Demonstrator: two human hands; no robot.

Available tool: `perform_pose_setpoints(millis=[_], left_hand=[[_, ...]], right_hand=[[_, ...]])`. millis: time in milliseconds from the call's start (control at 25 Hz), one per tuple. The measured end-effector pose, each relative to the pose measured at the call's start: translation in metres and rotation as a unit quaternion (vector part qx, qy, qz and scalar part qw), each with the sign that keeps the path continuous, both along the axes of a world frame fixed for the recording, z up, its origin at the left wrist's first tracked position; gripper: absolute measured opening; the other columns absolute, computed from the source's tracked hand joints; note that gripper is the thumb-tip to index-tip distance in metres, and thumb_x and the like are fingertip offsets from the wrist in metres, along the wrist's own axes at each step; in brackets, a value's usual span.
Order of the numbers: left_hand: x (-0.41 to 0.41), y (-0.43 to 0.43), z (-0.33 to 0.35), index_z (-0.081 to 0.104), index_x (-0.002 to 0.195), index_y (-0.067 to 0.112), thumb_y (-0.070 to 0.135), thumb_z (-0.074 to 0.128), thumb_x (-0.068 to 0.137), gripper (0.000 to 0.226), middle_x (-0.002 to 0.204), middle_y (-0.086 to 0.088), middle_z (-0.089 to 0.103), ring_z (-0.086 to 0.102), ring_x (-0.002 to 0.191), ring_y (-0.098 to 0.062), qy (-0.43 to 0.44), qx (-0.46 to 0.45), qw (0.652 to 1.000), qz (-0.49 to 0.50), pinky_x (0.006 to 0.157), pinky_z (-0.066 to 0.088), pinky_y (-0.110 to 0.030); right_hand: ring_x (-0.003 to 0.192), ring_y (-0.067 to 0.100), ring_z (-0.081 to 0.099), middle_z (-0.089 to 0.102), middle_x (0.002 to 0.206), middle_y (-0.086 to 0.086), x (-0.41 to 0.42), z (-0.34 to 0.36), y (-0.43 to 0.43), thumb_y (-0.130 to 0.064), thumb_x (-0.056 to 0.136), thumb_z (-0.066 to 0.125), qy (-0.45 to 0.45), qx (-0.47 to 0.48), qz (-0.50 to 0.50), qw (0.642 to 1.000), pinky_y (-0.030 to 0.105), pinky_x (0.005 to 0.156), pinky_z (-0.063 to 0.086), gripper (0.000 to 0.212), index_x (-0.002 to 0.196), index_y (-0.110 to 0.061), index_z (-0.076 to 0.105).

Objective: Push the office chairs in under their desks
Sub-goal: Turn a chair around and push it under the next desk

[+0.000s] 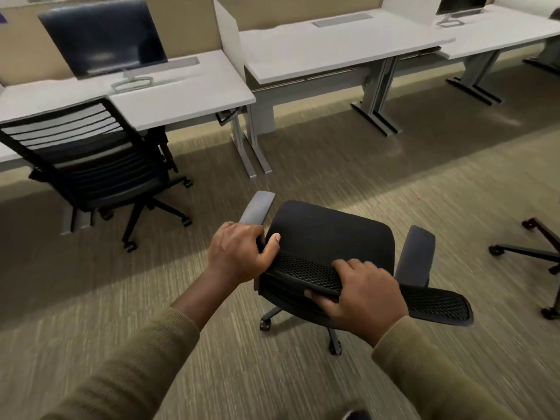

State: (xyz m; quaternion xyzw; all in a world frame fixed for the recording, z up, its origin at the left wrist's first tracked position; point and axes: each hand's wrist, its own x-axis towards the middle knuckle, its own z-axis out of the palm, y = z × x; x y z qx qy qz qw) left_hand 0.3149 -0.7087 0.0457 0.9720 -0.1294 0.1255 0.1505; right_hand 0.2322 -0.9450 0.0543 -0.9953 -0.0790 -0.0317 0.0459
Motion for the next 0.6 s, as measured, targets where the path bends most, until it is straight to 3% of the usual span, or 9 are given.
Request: perform_pose_setpoints(millis=[240,600], left_hand=[[0.106,-0.042,-0.003,0.061,0.061,0.020,0.060,0.035,0.091,0.057,0.055,0.007,0.052,0.051,0.055,-0.016,-0.008,0.008,1.000,0.028,0.069,0.036,-0.031],[0.268,-0.124,-0.001,0.063,0.066,0.019,0.059,0.031,0.092,0.057,0.061,0.006,0.058,0.055,0.060,-0.014,0.020,0.015,0.995,0.095,0.071,0.044,-0.034]], right_hand=[[0.080,0.019,0.063,0.066,0.090,-0.005,0.120,-0.004,-0.049,-0.087,0.076,0.032,-0.009,0.000,0.028,1.000,0.035,0.069,0.048,0.074,0.103,-0.026,0.064],[0.082,0.023,0.062,0.065,0.091,-0.002,0.314,-0.004,-0.135,-0.085,0.077,0.032,-0.019,-0.018,0.101,0.995,0.038,0.072,0.046,0.072,0.100,-0.024,0.061]])
